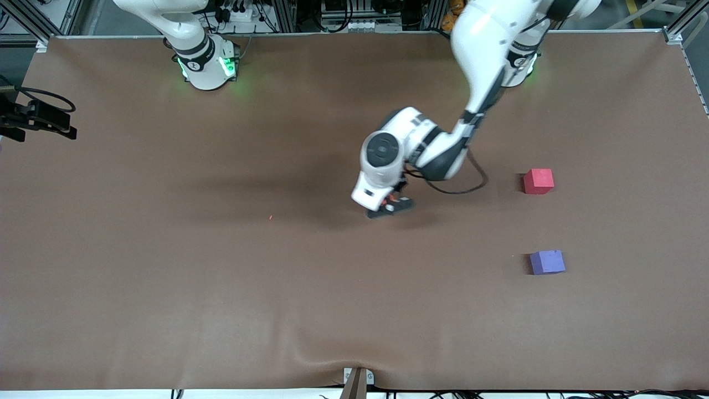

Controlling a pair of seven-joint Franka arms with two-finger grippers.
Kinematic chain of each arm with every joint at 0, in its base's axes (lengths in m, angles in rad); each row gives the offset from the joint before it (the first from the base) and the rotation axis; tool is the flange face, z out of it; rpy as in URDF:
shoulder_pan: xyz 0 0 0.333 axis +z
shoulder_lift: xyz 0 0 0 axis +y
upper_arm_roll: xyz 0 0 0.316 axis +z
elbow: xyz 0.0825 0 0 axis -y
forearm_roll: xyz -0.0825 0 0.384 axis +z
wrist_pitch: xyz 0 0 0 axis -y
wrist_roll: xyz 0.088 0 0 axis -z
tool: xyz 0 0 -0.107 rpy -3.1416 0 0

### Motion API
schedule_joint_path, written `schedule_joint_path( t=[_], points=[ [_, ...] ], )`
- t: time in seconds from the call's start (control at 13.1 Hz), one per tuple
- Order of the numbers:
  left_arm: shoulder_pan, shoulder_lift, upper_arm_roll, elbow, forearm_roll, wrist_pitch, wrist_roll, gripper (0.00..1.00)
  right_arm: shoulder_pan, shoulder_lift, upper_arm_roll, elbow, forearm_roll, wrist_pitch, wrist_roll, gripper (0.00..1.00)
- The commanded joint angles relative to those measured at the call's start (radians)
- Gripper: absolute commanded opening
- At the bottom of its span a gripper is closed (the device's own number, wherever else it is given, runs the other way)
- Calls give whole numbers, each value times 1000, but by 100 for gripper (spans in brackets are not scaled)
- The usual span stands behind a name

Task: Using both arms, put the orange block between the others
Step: 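Carry the orange cube between the pink and purple cubes with the left gripper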

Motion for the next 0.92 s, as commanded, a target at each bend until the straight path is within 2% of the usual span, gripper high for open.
schedule_joint_path(
  t=[0.0, 0.15, 0.46, 0.61, 0.84],
  points=[
    [124, -144, -8, -42, 72, -148, 108, 0, -19, -10, 13, -7, 13, 6, -15, 100],
    [245, -201, -14, -57, 103, -211, 245, 0, -18, -10, 13, -9, 12, 7, -15, 100],
    [496, -244, -19, -148, 105, -204, 624, 0, -24, -15, 12, -7, 1, 31, -13, 100],
    [569, -247, -20, -220, 105, -140, 750, 0, -24, -12, 12, -9, 7, 41, -9, 100],
    [656, -271, -17, -399, 106, 101, 881, 0, -24, -12, 10, -9, 6, 55, -6, 100]
  ],
)
